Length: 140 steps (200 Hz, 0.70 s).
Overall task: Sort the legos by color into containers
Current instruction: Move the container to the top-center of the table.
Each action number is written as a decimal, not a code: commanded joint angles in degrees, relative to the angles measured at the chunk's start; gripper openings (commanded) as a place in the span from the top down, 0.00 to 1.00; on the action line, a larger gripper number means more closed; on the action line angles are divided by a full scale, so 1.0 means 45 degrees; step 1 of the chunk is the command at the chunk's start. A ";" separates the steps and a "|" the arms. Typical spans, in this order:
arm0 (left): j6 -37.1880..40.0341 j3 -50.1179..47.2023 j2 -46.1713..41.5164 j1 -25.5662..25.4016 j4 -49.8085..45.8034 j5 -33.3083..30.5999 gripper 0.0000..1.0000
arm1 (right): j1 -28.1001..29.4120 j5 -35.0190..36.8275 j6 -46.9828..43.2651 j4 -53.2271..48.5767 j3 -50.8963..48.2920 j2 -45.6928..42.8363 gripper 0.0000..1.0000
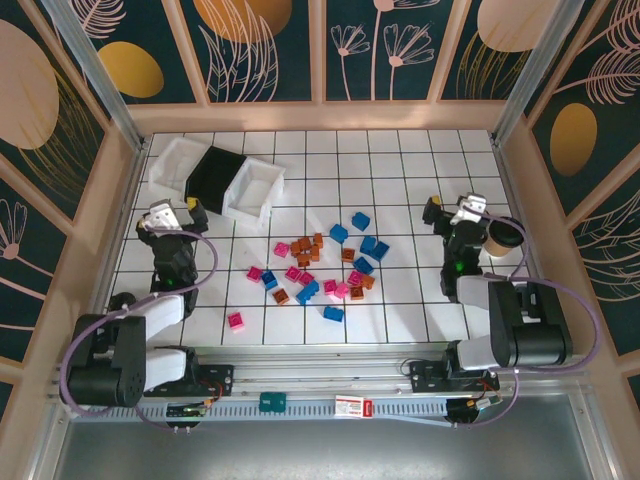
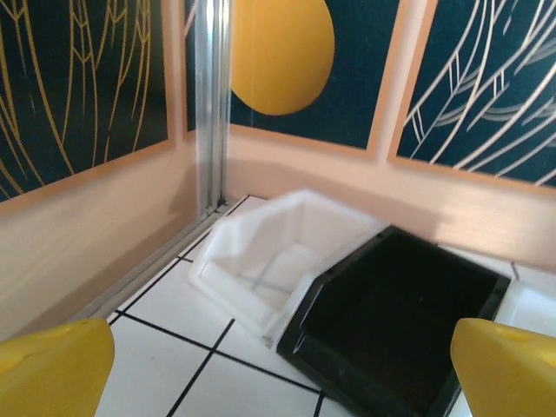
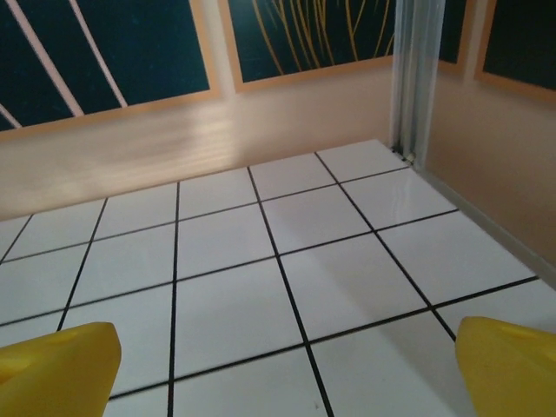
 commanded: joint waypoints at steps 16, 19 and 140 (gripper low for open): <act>-0.3573 0.2165 -0.0667 0.0073 -0.3273 -0.0300 0.01 | 0.1394 0.5470 0.3192 -0.3525 0.1926 -0.0168 0.01; -0.4067 0.2487 -0.0711 0.0072 -0.3712 -0.0266 0.01 | 0.1381 0.5157 0.3637 -0.3894 0.2100 -0.0178 0.01; -0.4002 0.8722 0.2976 0.0000 -1.1317 0.5369 0.02 | 0.0643 -0.5913 0.6629 -0.5226 0.3220 0.1668 0.02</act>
